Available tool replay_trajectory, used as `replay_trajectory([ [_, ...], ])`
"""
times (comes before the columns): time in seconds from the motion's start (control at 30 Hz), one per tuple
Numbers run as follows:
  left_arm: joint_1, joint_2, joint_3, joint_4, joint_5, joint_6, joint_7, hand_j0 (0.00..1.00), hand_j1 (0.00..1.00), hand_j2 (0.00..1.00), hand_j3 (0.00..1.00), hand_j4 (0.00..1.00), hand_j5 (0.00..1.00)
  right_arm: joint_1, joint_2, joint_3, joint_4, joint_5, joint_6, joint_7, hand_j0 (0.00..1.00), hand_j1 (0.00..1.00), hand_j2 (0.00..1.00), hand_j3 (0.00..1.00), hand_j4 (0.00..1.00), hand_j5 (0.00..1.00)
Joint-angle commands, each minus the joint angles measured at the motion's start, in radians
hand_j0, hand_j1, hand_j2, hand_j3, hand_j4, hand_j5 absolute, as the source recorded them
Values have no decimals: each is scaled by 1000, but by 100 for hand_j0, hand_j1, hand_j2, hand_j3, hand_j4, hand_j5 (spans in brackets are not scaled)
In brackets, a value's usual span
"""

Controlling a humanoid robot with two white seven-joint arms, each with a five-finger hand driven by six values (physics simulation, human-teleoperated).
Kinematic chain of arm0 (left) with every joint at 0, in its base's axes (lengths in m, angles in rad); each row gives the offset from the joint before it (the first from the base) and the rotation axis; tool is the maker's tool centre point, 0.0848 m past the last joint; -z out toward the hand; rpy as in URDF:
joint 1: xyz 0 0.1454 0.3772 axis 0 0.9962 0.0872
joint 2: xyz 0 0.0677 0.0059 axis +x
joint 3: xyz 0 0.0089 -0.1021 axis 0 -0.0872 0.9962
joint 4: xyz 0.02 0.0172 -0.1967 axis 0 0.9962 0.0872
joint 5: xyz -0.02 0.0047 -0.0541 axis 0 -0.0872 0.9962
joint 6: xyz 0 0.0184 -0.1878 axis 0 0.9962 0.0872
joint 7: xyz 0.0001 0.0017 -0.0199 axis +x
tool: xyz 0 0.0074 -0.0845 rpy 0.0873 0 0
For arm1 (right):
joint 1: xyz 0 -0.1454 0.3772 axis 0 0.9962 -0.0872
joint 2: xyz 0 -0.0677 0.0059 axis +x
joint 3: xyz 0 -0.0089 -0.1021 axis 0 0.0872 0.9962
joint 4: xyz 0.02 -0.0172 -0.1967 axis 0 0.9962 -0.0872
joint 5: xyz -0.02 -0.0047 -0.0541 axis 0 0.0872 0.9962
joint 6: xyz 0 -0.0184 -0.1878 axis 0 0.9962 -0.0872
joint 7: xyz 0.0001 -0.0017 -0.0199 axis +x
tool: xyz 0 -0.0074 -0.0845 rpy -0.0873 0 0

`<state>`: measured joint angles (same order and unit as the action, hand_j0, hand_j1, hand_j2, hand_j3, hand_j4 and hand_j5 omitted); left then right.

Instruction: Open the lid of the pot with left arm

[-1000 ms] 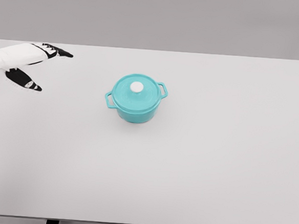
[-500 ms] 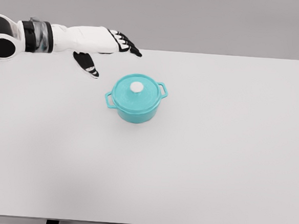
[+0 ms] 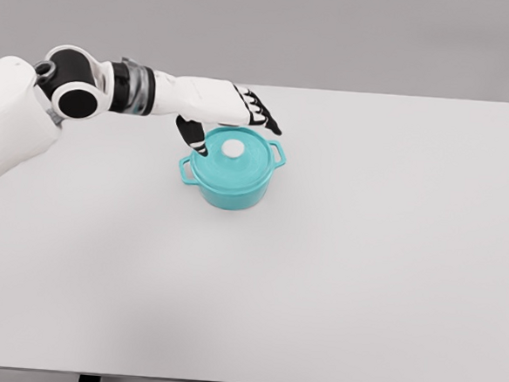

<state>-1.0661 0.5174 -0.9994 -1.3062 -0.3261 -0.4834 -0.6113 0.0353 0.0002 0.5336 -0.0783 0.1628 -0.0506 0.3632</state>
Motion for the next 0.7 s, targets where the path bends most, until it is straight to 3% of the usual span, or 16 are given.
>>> replay_trajectory([
  [0.0, 0, -3, -7, 8, -4, 3, 0, 95, 95, 95, 95, 95, 95, 0, 0, 0, 0, 0, 0, 0, 100, 100, 100, 100, 100, 100],
  [0.33, 3, -28, -27, 84, -25, 2, 0, 89, 89, 89, 89, 89, 89, 0, 0, 0, 0, 0, 0, 0, 100, 100, 100, 100, 100, 100],
  [0.47, 0, -31, -44, 84, -25, 0, 0, 73, 73, 73, 73, 73, 73, 0, 0, 0, 0, -2, 0, 0, 100, 100, 100, 100, 100, 100],
  [0.67, 0, -33, -47, 84, -25, 0, 0, 73, 73, 73, 73, 73, 73, 0, 0, 0, 0, 0, 0, 0, 100, 100, 100, 100, 100, 100],
])
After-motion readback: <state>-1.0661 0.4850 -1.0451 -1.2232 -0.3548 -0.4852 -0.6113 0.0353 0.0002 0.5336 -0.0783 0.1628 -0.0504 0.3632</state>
